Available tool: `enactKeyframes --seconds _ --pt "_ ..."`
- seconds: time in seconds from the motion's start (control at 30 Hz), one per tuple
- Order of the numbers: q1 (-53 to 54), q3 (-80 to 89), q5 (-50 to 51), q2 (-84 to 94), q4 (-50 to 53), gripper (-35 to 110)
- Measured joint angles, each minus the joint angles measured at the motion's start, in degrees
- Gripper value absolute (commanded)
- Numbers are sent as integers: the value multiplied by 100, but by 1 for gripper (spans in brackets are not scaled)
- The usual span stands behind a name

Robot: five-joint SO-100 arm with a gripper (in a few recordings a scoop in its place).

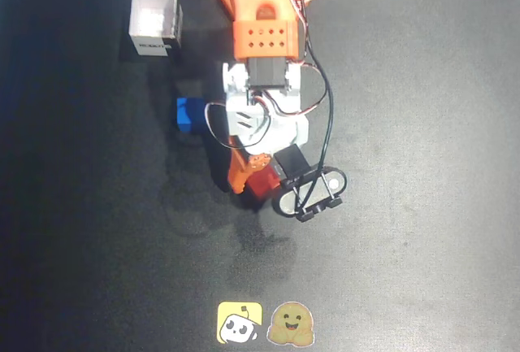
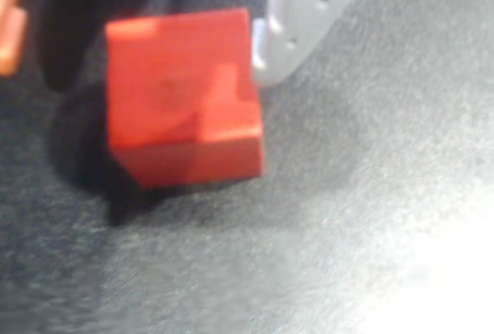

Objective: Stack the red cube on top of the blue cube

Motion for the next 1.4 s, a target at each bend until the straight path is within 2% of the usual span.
enactKeyframes --seconds 0.5,0.77,1.0,1.13,1.23,1.4 --pt "-18 826 70 -360 -993 23" --pt "-53 958 167 -431 -1257 16" --pt "-132 1028 290 -422 -1406 1" --pt "-132 1046 281 -422 -1424 0" --pt "-123 1046 527 -387 -1336 0" --pt "-26 1055 1529 70 -694 0"
